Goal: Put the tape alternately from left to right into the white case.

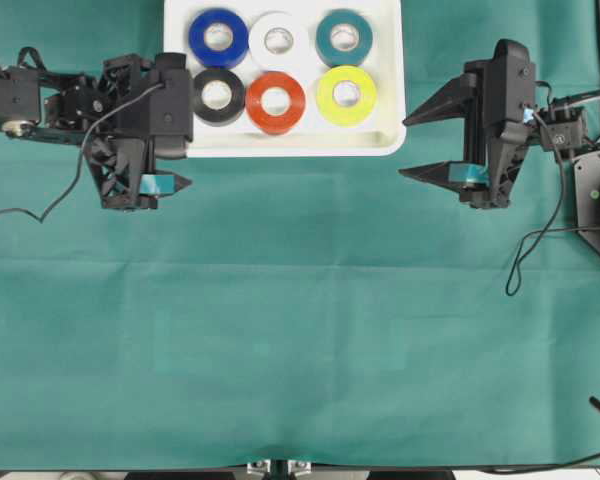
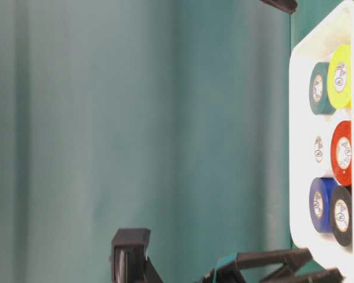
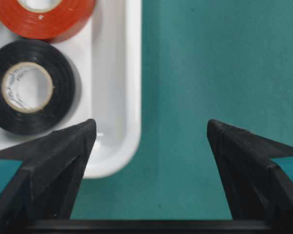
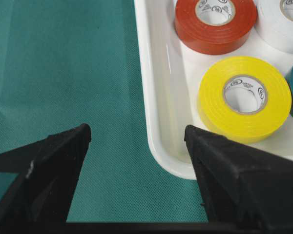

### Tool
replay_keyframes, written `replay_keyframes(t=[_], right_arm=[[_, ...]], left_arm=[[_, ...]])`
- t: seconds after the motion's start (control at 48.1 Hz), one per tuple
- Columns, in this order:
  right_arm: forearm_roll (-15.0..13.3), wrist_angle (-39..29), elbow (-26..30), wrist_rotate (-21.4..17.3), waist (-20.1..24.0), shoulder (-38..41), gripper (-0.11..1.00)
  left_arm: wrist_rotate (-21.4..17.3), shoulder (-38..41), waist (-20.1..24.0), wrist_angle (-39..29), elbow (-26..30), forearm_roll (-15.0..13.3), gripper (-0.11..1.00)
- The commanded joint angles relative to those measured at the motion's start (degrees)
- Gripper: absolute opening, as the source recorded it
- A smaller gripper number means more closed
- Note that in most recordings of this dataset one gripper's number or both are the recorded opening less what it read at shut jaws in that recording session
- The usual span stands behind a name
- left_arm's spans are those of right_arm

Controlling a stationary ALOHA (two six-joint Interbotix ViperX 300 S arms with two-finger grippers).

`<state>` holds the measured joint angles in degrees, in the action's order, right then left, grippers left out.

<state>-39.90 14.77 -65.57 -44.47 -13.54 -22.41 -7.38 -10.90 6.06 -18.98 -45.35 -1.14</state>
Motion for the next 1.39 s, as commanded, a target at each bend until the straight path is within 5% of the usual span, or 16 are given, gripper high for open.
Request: replay_keyframes(t=[0.0, 0.54, 1.372], right_arm=[[0.0, 0.18, 0.7, -0.09, 0.09, -0.62, 0.84], [0.0, -1.14, 0.62, -0.09, 0.09, -3.52, 0.84], [0.35, -6.33, -9.32, -1.58, 0.09, -30.67, 0.84]], left_arm=[[0.09, -2.11, -0.44, 0.7, -0.44, -0.18, 0.75], [0.09, -8.79, -0.53, 5.71, -6.5, -0.18, 0.75], [0.0, -27.69, -0.35, 12.13, -18.19, -0.18, 0.75]])
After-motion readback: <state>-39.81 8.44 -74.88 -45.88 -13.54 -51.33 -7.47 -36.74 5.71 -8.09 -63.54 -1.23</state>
